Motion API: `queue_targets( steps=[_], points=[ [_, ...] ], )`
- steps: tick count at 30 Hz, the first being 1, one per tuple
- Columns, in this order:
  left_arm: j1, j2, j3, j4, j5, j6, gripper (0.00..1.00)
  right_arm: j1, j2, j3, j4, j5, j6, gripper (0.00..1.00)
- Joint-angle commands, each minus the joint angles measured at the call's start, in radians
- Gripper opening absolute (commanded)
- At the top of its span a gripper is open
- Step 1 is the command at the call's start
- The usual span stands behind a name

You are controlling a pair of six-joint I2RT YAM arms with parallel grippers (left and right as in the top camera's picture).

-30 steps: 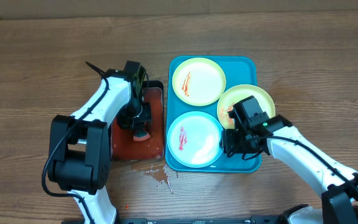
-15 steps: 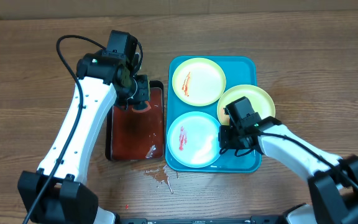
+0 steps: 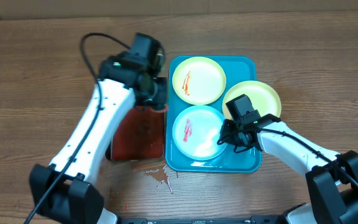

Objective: Clean dirty plates on tray and stack at the side
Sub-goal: 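Move the sponge with the left gripper onto the lower plate, then scrub the lower plate with the sponge while right gripper holds its rim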

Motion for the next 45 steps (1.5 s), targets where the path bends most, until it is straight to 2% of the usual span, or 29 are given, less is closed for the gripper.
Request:
queue_targets(
  steps=[1,4,7,13,19,25,28,31,36,42,45],
  points=[
    [-0.060,0.068,-0.001,0.019,0.043,-0.036,0.04,-0.040,0.047,-0.029,-0.031,0.172,0.061,0.04],
    [-0.111,0.142,-0.001,0.064,0.063,-0.046,0.04,-0.040,0.047,-0.029,-0.021,0.116,-0.045,0.04],
    [-0.160,0.223,-0.001,0.122,0.059,-0.045,0.04,-0.038,0.047,-0.029,-0.015,0.084,-0.090,0.04],
    [-0.217,0.358,-0.001,0.188,0.064,-0.049,0.04,-0.038,0.047,-0.029,-0.016,0.081,-0.092,0.04],
    [-0.193,0.426,0.001,0.152,0.049,-0.106,0.04,-0.038,0.048,-0.029,-0.021,0.063,-0.092,0.04],
    [-0.131,0.430,0.002,0.046,-0.160,-0.145,0.04,-0.038,0.047,-0.029,-0.028,0.063,-0.092,0.04],
    [-0.125,0.430,0.002,0.044,-0.175,-0.092,0.04,-0.038,0.048,-0.029,-0.028,0.063,-0.092,0.04],
    [-0.132,0.430,0.002,0.062,-0.101,-0.008,0.04,-0.038,0.047,-0.029,-0.033,0.063,-0.092,0.04],
    [-0.159,0.430,0.002,0.136,0.189,0.076,0.04,-0.038,0.047,-0.029,-0.042,0.063,-0.092,0.04],
    [-0.204,0.432,0.002,0.239,0.451,0.069,0.04,-0.038,0.047,-0.029,-0.047,0.063,-0.092,0.04],
    [-0.227,0.433,0.002,0.251,0.461,0.037,0.04,-0.038,0.048,-0.029,-0.053,0.063,-0.092,0.04]
  ],
)
